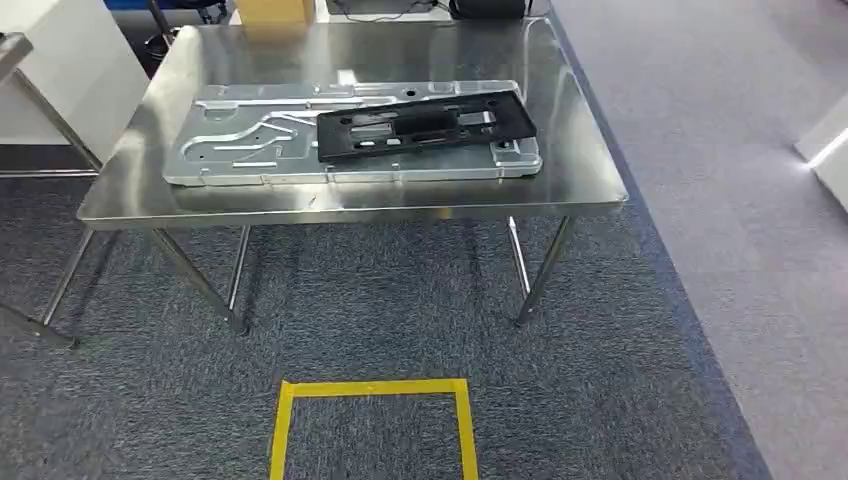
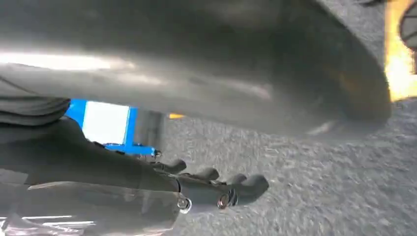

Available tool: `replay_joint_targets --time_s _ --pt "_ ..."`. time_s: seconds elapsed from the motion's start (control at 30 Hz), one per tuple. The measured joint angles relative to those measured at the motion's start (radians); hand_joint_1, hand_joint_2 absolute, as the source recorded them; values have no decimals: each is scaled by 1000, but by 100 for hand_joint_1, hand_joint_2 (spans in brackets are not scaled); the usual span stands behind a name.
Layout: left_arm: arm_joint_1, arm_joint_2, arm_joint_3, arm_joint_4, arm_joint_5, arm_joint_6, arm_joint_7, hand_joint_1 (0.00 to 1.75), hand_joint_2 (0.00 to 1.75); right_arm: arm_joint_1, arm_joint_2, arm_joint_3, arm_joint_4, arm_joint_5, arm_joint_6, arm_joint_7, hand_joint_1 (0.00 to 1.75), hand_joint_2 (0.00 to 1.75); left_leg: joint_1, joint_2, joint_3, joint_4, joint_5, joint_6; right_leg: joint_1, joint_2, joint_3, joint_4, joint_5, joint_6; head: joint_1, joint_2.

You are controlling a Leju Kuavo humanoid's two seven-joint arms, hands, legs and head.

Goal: Take the parts from the cabinet and place them on the table.

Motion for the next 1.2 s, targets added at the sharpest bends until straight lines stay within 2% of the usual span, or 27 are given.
replay_joint_targets --time_s 0.07,0.1,0.13,0.17,0.23,0.27,0.3,0.37,0.4,0.43,0.47,0.5,0.57,0.6,0.63,0.67,0.73,0.77,0.8,0.83,0.93,0.97,1.03,1.07,1.1,1.13,1.2 --pt "1 0 0 0 0 2 -2 0 0 0 -4 0 2 3 5 -2 0 0 -1 0 -31 8 21 -2 -6 1 -31 149 -109 9 0 0" --pt "0 0 0 0 0 2 -2 0 0 0 -5 0 3 6 11 -2 0 0 -1 0 -49 17 29 -4 -8 1 -38 205 -119 11 0 0" --pt "0 -1 0 0 0 2 -2 0 0 0 -6 0 3 8 15 -2 0 0 -1 0 -69 26 35 -5 -11 1 -28 226 -96 14 0 0" --pt "0 -4 0 1 0 2 -2 0 0 0 -7 0 4 8 16 -2 0 0 -1 1 -87 36 40 -8 -15 1 4 202 -58 15 0 0" --pt "0 -9 0 1 0 2 4 0 0 0 -13 0 4 10 16 -3 0 0 -1 0 -116 53 48 -12 -19 1 95 88 -7 14 0 0" --pt "-1 -12 0 1 0 3 7 0 0 -2 -17 0 4 11 16 -5 0 0 -1 -1 -128 65 54 -17 -19 2 172 -25 -24 10 0 0" --pt "0 -15 0 2 0 3 8 0 0 -6 -19 0 4 11 16 -5 0 0 -5 -1 -137 69 59 -23 -12 3 207 -86 -49 7 0 0" --pt "-1 -18 0 2 0 5 11 0 0 -4 -24 0 4 11 16 -6 0 0 -1 1 -138 66 76 -35 -7 4 202 -97 -41 0 1 0" --pt "-2 -22 0 2 0 5 14 0 0 -2 -27 0 4 11 15 -6 0 175 2 0 -142 65 86 -41 -3 4 196 -94 -35 -7 -1 0" --pt "3 -23 0 2 -5 6 15 0 0 1 -27 0 5 11 14 -14 0 175 -2 -3 -147 65 95 -50 -10 1 185 -102 -20 -18 1 0" --pt "2 -23 0 2 -7 6 15 0 0 -1 -27 0 5 11 14 -19 0 0 4 -5 -160 80 60 -53 -12 -4 174 -103 -7 -26 1 0" --pt "2 -25 -1 3 -10 5 15 0 0 -2 -29 0 5 0 13 -27 0 0 5 -5 -176 123 -5 -58 -11 -3 159 -102 5 -36 -4 0" --pt "2 -26 -3 4 -17 2 14 0 0 1 -29 -2 5 -31 8 -45 0 0 8 -5 -202 264 -127 -60 -6 0 129 -101 28 -39 -5 0" --pt "2 -26 -6 5 -18 0 12 0 0 1 -29 -7 5 -50 5 -57 0 0 8 -5 -208 330 -155 -59 -3 2 111 -98 40 -39 -6 0" --pt "1 -27 -7 5 -19 -1 10 0 0 0 -27 -16 5 -66 3 -65 0 0 8 -5 -200 366 -143 -56 0 5 92 -95 53 -40 -6 0" --pt "0 -27 -8 5 -22 -2 9 0 0 0 -26 -23 5 -74 1 -74 0 0 8 -6 -176 362 -106 -51 2 10 73 -90 65 -39 -6 0" --pt "-1 -27 -10 5 -28 -4 5 0 0 -2 -22 -33 6 -84 -5 -83 0 0 3 -17 -82 260 -26 -40 4 25 35 -78 86 -36 -6 0" --pt "-3 -26 -13 5 -28 -4 3 0 0 -4 -20 -37 6 -85 -6 -87 0 0 -2 -46 -11 169 -26 -30 3 36 22 -73 98 -34 -6 0" --pt "-5 -23 -15 5 -29 -4 1 0 0 -8 -12 -39 6 -85 -7 -92 0 0 -4 -80 59 68 -66 -19 7 42 13 -70 107 -29 -5 0" --pt "-5 -23 -16 5 -30 -4 -3 0 0 -10 -12 -39 6 -80 -13 -93 0 0 -2 -77 95 -10 -92 -23 6 50 8 -70 122 -25 -5 0" --pt "-7 -23 -18 5 -32 -4 -5 0 0 -7 -11 -39 8 -58 -34 -95 0 0 -9 -53 74 -8 -63 -11 0 76 4 -89 166 -4 -7 0" --pt "-10 -25 -18 6 -33 -3 -6 0 0 -5 -11 -39 8 -52 -43 -96 0 0 -1 -34 66 -15 -45 -6 -4 65 -3 -81 151 -3 -10 0" --pt "-10 -24 -19 6 -33 -1 -7 0 0 -6 -10 -39 9 -48 -52 -106 0 0 -3 -25 36 -16 -17 6 -6 25 -27 5 7 4 -7 0" --pt "-8 -23 -19 6 -35 -1 -7 0 0 -7 -10 -39 9 -48 -50 -107 0 0 -4 -19 18 -13 -5 2 -10 18 -38 80 -61 9 -6 0" --pt "-8 -23 -21 6 -38 -1 -7 0 0 -9 -10 -39 10 -48 -41 -105 0 0 -4 -11 -3 -8 7 0 -15 14 -47 162 -98 15 -6 0" --pt "-9 -23 -23 6 -40 -2 -8 0 0 -10 -10 -39 10 -48 -34 -100 0 0 -3 -4 -23 -2 19 -2 -21 13 -48 217 -90 20 -6 0" --pt "-12 -23 -26 6 -43 -3 -8 0 0 -11 -10 -39 11 -48 -29 -87 0 0 -2 4 -68 17 38 -10 -33 12 -18 245 -2 31 -6 0"
